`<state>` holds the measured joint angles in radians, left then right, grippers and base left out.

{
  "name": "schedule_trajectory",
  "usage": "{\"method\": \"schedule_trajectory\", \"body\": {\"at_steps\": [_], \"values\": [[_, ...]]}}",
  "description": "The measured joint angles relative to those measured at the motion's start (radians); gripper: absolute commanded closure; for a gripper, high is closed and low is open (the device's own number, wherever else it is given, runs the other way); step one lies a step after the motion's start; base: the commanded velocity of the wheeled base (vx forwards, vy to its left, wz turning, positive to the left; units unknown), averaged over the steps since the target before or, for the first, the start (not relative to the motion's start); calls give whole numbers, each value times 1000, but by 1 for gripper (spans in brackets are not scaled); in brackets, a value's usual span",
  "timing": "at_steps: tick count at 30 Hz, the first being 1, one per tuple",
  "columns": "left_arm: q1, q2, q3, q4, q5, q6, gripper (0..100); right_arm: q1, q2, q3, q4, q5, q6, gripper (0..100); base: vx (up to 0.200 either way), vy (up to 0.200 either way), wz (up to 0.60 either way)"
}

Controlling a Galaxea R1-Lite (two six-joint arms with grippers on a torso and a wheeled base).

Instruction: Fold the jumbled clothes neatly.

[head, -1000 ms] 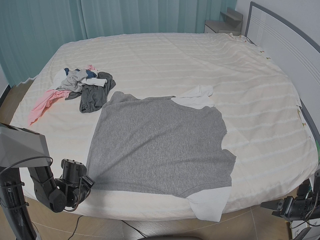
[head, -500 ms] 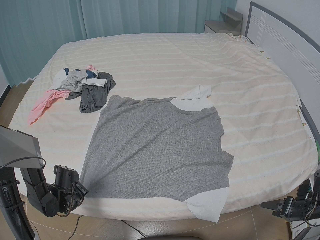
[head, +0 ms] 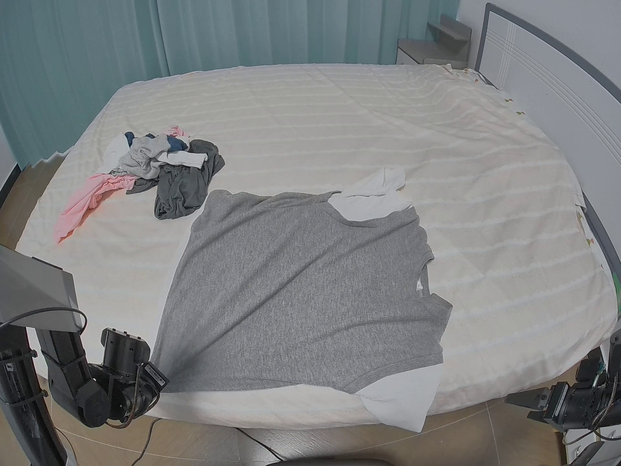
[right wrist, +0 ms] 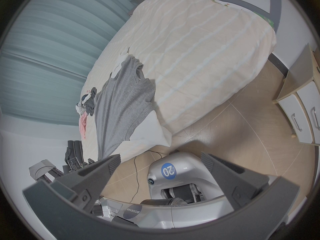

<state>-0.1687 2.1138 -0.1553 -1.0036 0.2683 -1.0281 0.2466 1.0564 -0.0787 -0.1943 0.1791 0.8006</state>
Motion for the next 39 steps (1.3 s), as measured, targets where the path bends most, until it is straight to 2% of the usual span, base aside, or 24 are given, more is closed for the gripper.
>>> {"method": "schedule_trajectory", "body": {"at_steps": [25,26,33,39], "values": [[-2,-4,-39,3,18,4,100,1,3,-4,0,1,0,0,0,0,0],[-3,-3,-39,3,18,4,0,1,3,-4,0,1,0,0,0,0,0],[-9,3,-39,4,18,10,0,1,4,-6,0,2,0,0,0,0,0],[-2,-29,-16,8,9,97,0,1,6,-5,0,1,1,0,0,0,0]]}}
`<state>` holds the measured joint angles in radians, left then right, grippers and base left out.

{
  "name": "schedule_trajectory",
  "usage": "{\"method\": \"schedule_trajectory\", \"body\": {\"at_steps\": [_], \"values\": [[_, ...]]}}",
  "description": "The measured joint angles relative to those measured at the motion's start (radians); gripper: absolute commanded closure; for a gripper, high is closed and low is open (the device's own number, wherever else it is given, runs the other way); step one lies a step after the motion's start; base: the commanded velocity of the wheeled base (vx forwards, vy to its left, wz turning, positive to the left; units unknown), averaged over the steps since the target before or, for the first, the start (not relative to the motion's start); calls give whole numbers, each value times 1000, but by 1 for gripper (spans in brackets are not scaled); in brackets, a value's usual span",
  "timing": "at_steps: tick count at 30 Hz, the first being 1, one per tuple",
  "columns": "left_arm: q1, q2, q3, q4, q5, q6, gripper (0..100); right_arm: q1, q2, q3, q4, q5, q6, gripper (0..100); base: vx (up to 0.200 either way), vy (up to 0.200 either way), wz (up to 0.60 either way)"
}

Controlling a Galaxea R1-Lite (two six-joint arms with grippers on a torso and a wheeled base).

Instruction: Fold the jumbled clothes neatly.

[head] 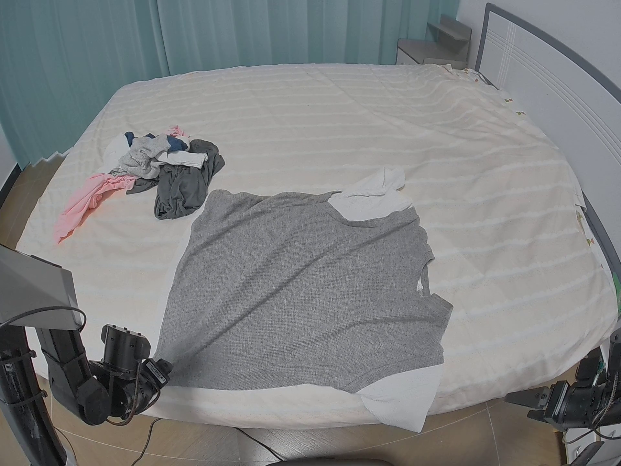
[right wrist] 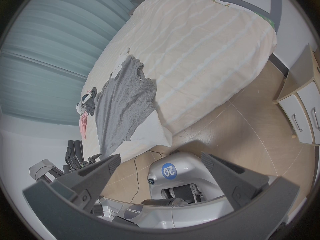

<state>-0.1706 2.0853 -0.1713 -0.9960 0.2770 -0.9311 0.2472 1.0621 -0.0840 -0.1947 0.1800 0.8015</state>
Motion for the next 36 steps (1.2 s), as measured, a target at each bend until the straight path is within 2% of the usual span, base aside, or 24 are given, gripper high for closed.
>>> {"method": "schedule_trajectory", "body": {"at_steps": [5,10,16,20,22,25,29,31,36], "values": [[43,-87,-9,53,-2,63,0,0,3,0,0,-1,0,0,0,0,0],[95,-193,-83,219,-9,114,0,0,10,0,0,-2,-2,0,0,0,0],[128,-315,-278,508,-40,133,0,2,24,-4,1,-4,-6,0,0,0,0],[134,-370,-447,697,-84,94,0,4,35,-12,1,-3,-7,0,0,0,0],[136,-390,-547,815,-135,56,0,5,43,-19,0,-3,-8,0,200,0,0],[138,-421,-691,1003,-270,-4,0,6,57,-36,0,-1,-7,0,200,0,0],[139,-461,-814,1134,-440,-66,0,7,89,-90,-3,0,-2,0,200,0,0],[135,-476,-841,1149,-472,-82,0,7,112,-135,-9,0,0,0,200,0,0],[121,-499,-871,1153,-487,-100,0,9,195,-247,-38,2,2,0,200,0,0]]}}
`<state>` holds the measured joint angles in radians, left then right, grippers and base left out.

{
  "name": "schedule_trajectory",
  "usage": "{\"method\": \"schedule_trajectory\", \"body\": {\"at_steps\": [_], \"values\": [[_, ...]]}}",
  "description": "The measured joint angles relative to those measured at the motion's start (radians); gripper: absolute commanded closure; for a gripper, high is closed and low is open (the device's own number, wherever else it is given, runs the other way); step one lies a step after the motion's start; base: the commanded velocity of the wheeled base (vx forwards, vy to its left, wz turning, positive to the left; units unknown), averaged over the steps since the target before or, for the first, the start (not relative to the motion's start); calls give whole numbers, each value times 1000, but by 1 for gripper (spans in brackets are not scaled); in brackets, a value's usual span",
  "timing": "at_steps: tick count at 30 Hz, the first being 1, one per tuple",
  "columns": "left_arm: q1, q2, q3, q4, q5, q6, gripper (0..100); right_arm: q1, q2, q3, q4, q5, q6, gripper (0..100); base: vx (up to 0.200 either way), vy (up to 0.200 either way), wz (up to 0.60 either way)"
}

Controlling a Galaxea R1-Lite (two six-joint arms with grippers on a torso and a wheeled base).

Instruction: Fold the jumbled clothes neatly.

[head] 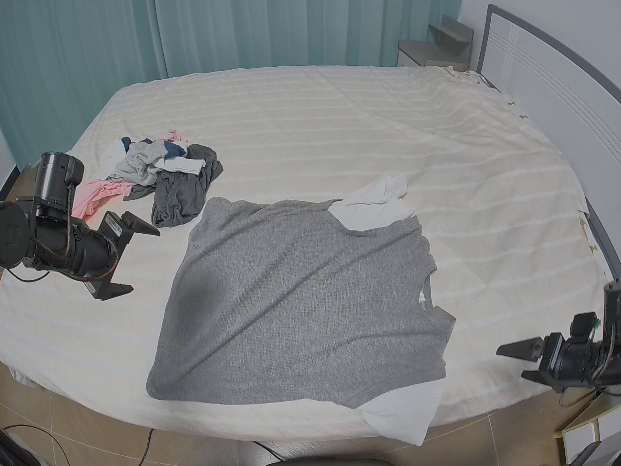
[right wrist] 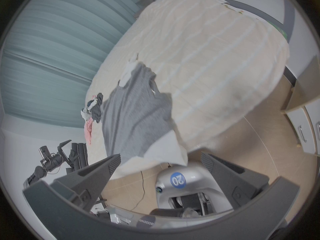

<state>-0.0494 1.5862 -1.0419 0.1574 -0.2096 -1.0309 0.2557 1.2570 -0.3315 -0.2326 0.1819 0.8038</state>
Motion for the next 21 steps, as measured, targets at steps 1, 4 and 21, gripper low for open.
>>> {"method": "schedule_trajectory", "body": {"at_steps": [1,4,21], "values": [[-6,-4,-3,1,-2,-1,0,0,31,-33,-12,0,1,0,200,0,0],[-15,-8,-6,2,-4,-3,0,6,85,-85,-36,0,2,0,200,0,0],[-31,-16,-3,7,23,-40,0,107,557,-610,-179,-33,226,0,47,0,0]]}}
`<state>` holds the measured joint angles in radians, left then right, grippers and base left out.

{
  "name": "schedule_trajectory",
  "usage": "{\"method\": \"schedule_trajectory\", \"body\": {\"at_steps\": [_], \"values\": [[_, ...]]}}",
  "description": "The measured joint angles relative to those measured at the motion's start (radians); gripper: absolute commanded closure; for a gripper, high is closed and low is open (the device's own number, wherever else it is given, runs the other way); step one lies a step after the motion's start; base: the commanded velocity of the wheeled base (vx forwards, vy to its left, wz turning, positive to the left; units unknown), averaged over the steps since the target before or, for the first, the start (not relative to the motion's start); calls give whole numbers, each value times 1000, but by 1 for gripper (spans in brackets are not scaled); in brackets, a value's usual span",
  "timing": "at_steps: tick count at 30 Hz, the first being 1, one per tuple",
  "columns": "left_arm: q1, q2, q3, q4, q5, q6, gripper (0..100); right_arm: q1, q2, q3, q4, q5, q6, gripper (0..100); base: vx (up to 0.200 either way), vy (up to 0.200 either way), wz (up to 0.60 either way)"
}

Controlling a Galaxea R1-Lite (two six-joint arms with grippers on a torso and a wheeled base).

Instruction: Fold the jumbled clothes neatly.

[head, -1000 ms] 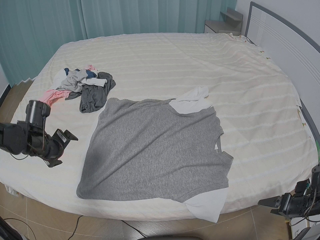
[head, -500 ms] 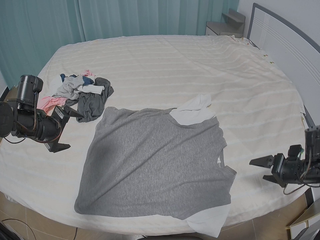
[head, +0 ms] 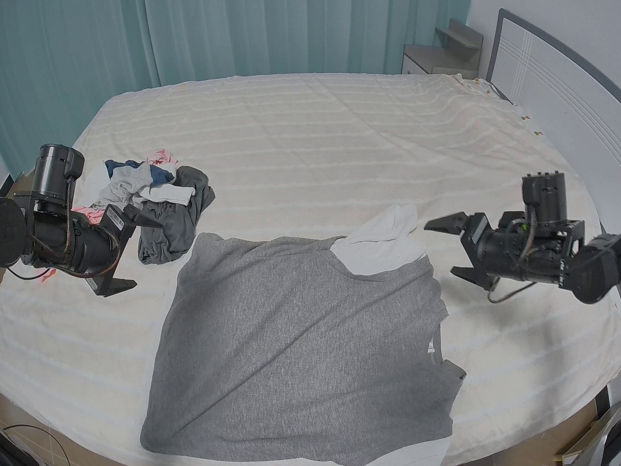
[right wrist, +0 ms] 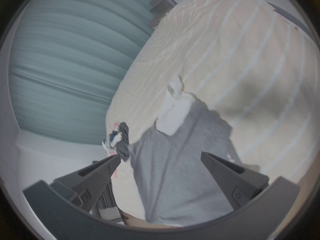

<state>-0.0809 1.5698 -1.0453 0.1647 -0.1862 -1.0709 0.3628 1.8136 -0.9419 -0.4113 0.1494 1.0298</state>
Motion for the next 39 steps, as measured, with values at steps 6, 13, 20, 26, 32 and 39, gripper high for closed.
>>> {"method": "schedule_trajectory", "body": {"at_steps": [6,13,20,26,32,39], "values": [[-7,-3,4,10,18,-35,0,26,146,-156,-13,-16,56,0,0,0,0],[-24,-6,34,5,25,-36,0,40,257,-286,-13,-21,61,0,86,0,0],[-39,-8,82,-11,29,-33,0,52,321,-332,-13,-21,62,0,0,0,0],[-39,-12,102,-11,29,-33,0,54,361,-367,-13,-22,62,0,0,0,0],[-39,-20,106,-11,30,-33,0,55,386,-392,-4,-23,62,0,0,0,0],[-41,-23,118,-11,30,-33,0,54,423,-434,41,-23,63,0,0,0,0]]}}
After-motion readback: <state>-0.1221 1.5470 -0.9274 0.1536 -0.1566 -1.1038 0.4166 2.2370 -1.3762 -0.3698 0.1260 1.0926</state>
